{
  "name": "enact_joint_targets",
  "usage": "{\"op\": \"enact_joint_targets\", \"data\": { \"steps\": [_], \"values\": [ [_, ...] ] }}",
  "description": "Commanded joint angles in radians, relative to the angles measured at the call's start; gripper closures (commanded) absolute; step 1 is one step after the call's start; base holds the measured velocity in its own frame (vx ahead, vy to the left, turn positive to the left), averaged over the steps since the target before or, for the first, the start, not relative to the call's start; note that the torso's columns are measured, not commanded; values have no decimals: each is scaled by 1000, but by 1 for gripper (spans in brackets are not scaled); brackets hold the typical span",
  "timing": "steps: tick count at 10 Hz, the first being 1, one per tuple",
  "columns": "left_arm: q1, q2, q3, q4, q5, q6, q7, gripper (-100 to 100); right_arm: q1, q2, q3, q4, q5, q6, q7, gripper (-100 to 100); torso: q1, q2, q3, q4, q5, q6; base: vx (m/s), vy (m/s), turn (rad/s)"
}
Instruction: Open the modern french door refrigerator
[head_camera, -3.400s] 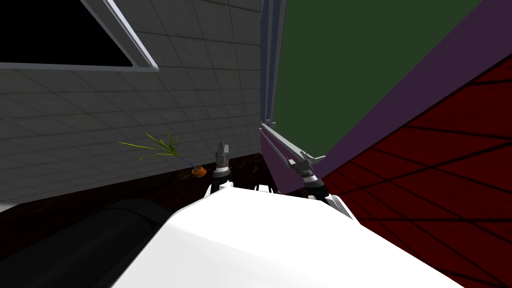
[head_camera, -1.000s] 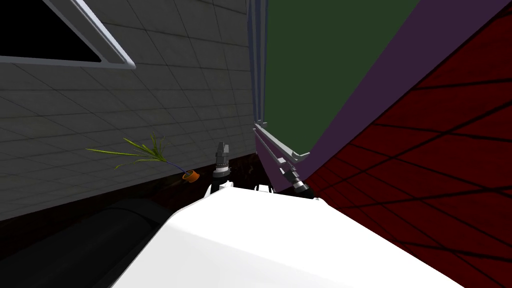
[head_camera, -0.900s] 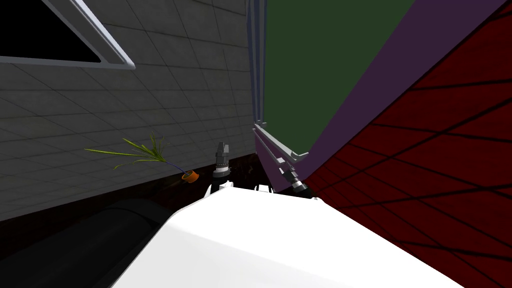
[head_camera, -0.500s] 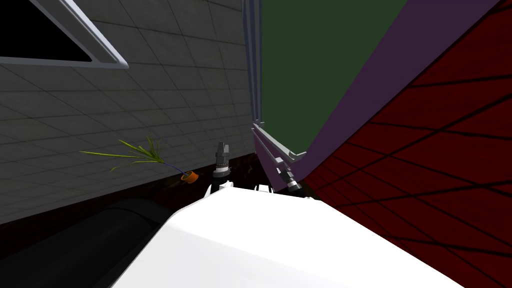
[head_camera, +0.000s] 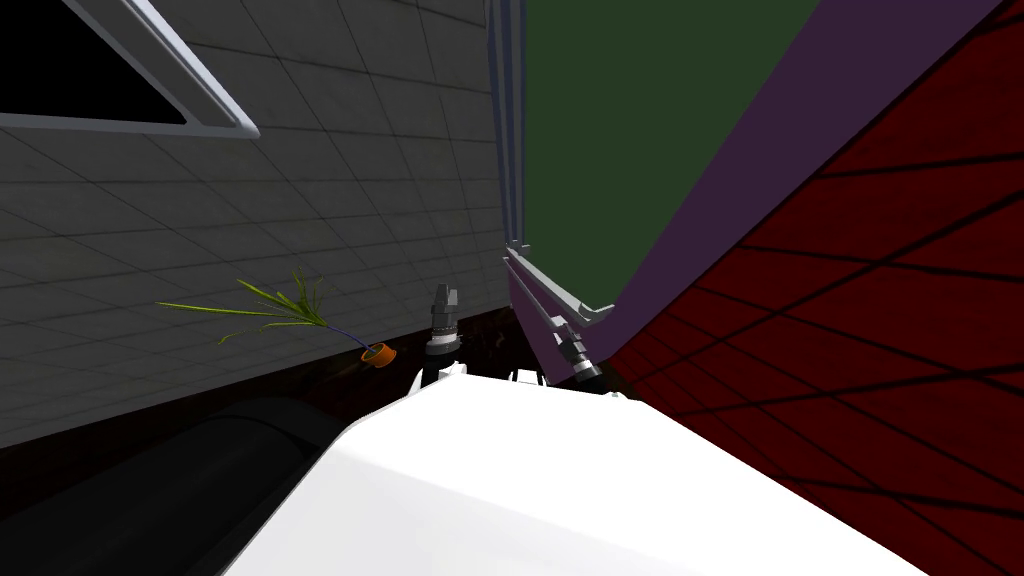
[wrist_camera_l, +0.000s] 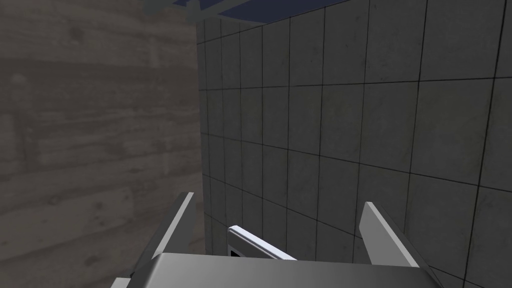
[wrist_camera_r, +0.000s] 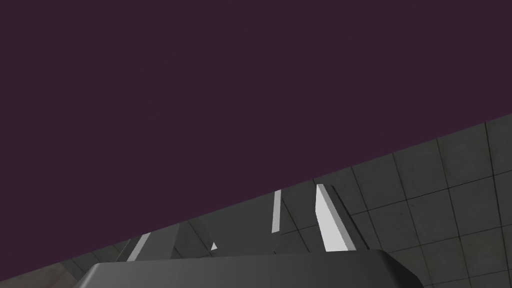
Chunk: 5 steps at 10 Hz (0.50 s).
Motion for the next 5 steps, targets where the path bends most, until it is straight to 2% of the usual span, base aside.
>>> {"op": "enact_joint_targets", "data": {
  "steps": [1, 3, 5],
  "values": [
    [0, 0, 0, 0, 0, 0, 0, 0, 7, 4, 10, -11, 7, 12, -4, 100, 5, -1, 0, -3, 0, -2, -85, 160, 9],
    [0, 0, 0, 0, 0, 0, 0, 0, 13, 7, 18, -19, 13, 22, -6, 100, 6, -1, -1, -1, 1, 0, -112, 169, 14],
    [0, 0, 0, 0, 0, 0, 0, 0, 19, 9, 22, -22, 15, 22, -4, 100, -4, -4, -3, 1, 0, 1, -46, 100, -7]
  ]
}}
